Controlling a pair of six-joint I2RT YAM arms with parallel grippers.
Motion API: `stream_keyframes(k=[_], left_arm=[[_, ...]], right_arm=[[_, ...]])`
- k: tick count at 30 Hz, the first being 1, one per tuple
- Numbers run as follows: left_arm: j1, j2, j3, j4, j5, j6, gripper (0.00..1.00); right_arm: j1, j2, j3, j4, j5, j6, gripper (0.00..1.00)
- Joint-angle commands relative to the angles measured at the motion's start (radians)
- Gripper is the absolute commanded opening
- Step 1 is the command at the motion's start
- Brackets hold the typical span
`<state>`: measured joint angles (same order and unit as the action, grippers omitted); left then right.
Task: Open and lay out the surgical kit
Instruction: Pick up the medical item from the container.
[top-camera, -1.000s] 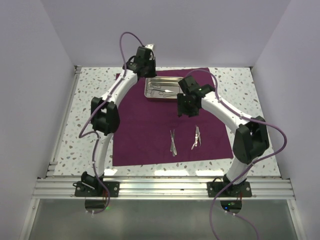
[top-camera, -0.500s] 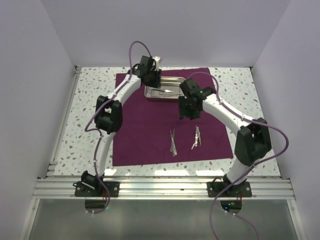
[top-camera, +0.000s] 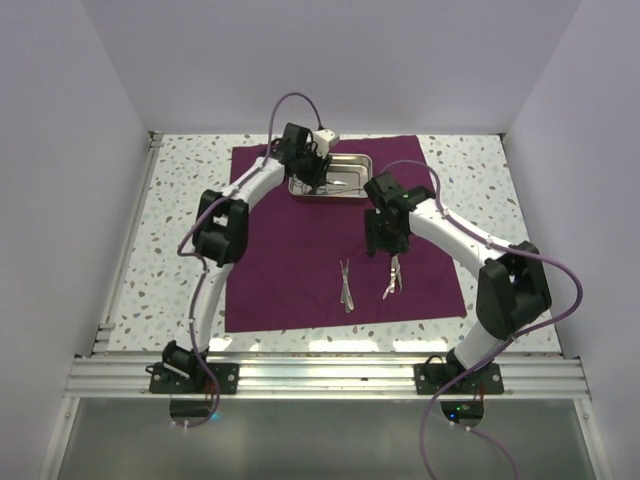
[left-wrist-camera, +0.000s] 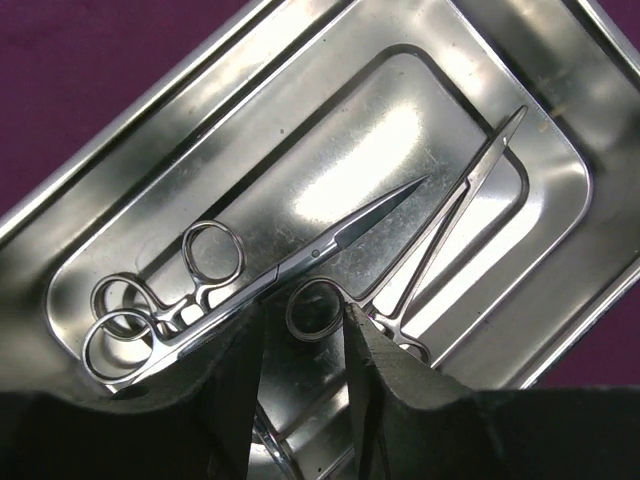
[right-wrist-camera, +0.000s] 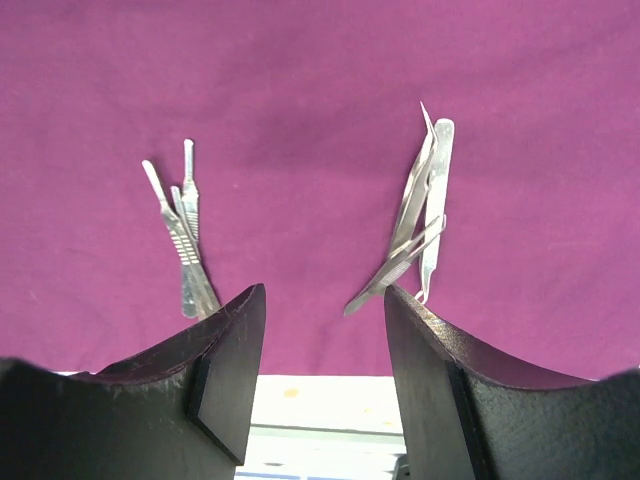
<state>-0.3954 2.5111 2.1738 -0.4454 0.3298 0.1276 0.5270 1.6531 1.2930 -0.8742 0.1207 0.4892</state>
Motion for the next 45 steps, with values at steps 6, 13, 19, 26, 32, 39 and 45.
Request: stream_keyframes(k=[6,13,19,26,32,39,45], left_arm=[[0.003,-0.14,0.015,0.149,0.003,0.2,0.38],[-0.014,-0.017,0.141,0.112,0.055,0.219,0.38],[-0.071,0.006,0.109,0.1,0.092,0.245,0.36],[-0.094,0.023,0.063,0.08,0.078,0.28,0.36],[-0.089,0.028,0.027,0.077,0.023,0.306,0.36],[-0.057,0.097,0.078,0.033,-0.047,0.331,0.37],[-0.048,0.162,0.119,0.001,-0.051,0.316,0.43]], right_arm=[[-0.004,-0.009,-0.027,-0.005,-0.001,0.014,0.55],[-0.005,-0.027,-0.069,0.012,0.005,0.031,0.55],[-0.016,-0.087,-0.173,0.021,0.013,0.043,0.55],[-0.024,-0.167,-0.27,0.029,0.013,0.057,0.56],[-0.03,-0.208,-0.319,0.029,0.013,0.063,0.56],[-0.032,-0.214,-0.322,0.021,0.014,0.055,0.56],[-0.03,-0.199,-0.313,0.021,0.013,0.055,0.56]])
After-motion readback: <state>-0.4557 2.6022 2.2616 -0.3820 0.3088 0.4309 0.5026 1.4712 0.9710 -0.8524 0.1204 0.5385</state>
